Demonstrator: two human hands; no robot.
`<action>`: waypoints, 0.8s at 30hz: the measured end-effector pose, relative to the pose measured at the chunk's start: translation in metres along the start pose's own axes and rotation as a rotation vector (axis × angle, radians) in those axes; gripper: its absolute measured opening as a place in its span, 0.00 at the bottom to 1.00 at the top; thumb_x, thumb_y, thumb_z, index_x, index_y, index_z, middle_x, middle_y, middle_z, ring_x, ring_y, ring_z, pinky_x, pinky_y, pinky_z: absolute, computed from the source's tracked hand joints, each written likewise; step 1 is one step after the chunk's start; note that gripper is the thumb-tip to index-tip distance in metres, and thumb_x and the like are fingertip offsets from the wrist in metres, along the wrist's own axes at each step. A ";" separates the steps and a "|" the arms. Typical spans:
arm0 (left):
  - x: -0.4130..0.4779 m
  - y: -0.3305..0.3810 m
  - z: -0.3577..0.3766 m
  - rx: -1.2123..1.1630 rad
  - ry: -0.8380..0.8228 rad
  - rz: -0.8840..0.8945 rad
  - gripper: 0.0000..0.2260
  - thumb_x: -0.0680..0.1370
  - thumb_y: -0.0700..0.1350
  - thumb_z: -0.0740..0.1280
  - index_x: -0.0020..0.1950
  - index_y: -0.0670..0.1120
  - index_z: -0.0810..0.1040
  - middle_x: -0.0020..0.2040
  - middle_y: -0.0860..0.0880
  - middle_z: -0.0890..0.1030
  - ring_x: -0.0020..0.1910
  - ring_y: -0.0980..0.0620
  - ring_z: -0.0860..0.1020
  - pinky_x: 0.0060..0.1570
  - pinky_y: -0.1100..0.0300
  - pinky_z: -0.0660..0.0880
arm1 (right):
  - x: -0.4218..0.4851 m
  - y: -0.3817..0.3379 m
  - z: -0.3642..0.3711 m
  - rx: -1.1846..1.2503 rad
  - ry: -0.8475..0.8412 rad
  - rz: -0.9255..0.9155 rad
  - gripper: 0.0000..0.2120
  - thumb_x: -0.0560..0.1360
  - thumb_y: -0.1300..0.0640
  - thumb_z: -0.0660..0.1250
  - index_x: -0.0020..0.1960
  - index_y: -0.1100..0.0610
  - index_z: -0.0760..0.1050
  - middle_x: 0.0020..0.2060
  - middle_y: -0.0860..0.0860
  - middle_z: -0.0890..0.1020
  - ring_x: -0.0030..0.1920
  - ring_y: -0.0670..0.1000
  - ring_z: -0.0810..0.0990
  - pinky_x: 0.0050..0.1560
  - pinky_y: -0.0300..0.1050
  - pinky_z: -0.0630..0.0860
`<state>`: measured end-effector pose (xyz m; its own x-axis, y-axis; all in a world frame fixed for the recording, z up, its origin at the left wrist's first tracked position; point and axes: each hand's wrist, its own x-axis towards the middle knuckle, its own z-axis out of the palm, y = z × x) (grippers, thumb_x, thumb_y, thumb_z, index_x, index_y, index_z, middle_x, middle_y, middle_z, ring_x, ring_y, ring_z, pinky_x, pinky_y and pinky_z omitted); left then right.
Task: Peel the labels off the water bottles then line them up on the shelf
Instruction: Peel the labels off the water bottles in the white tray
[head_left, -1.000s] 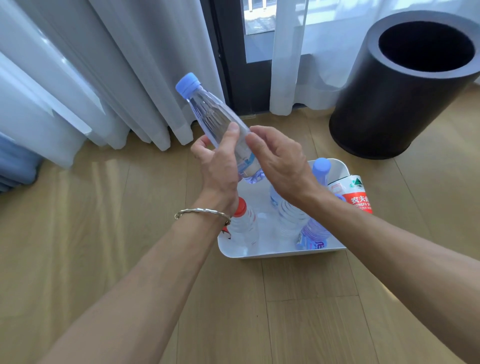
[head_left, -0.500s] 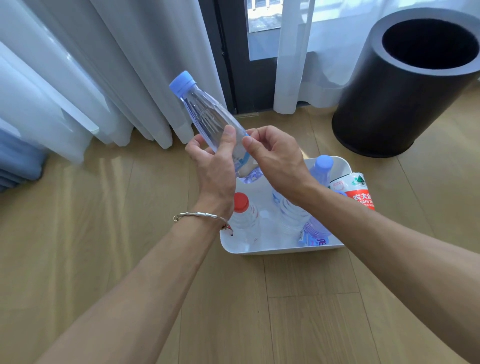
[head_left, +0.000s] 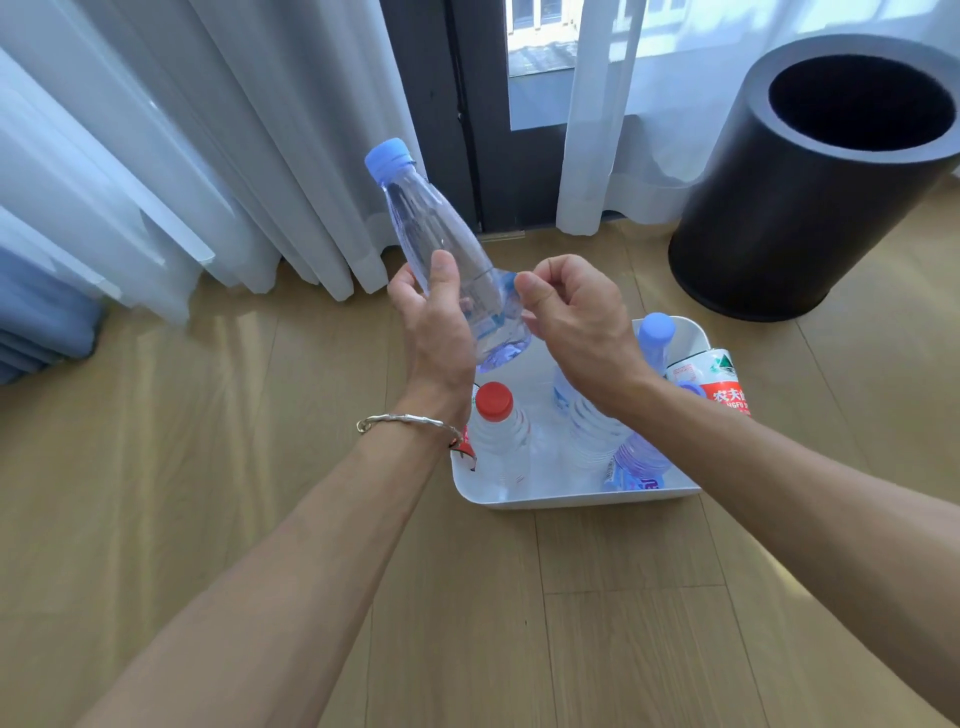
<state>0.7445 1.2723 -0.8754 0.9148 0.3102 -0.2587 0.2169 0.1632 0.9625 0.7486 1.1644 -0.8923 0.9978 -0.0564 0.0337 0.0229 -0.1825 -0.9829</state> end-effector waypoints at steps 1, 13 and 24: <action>0.001 0.001 -0.002 -0.007 0.018 -0.012 0.19 0.83 0.53 0.53 0.72 0.48 0.60 0.59 0.45 0.77 0.45 0.58 0.78 0.37 0.61 0.78 | -0.001 -0.001 0.002 0.015 -0.020 -0.004 0.09 0.79 0.57 0.65 0.40 0.51 0.71 0.36 0.48 0.76 0.41 0.51 0.77 0.50 0.54 0.80; 0.002 0.003 -0.007 -0.159 0.013 -0.007 0.25 0.79 0.57 0.59 0.72 0.48 0.60 0.63 0.39 0.76 0.58 0.44 0.80 0.56 0.43 0.78 | -0.014 0.003 0.017 -0.097 -0.298 -0.047 0.31 0.76 0.43 0.66 0.76 0.49 0.62 0.66 0.46 0.76 0.64 0.43 0.74 0.63 0.33 0.71; 0.003 0.002 0.013 -0.156 0.063 -0.041 0.26 0.79 0.50 0.65 0.71 0.46 0.58 0.62 0.42 0.76 0.55 0.45 0.80 0.54 0.43 0.79 | -0.011 0.000 0.010 0.159 -0.047 -0.132 0.12 0.78 0.61 0.65 0.60 0.57 0.79 0.55 0.47 0.81 0.55 0.40 0.79 0.57 0.32 0.73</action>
<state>0.7524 1.2616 -0.8732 0.8822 0.3572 -0.3067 0.1935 0.3188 0.9279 0.7385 1.1746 -0.8945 0.9873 0.0041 0.1588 0.1589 -0.0276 -0.9869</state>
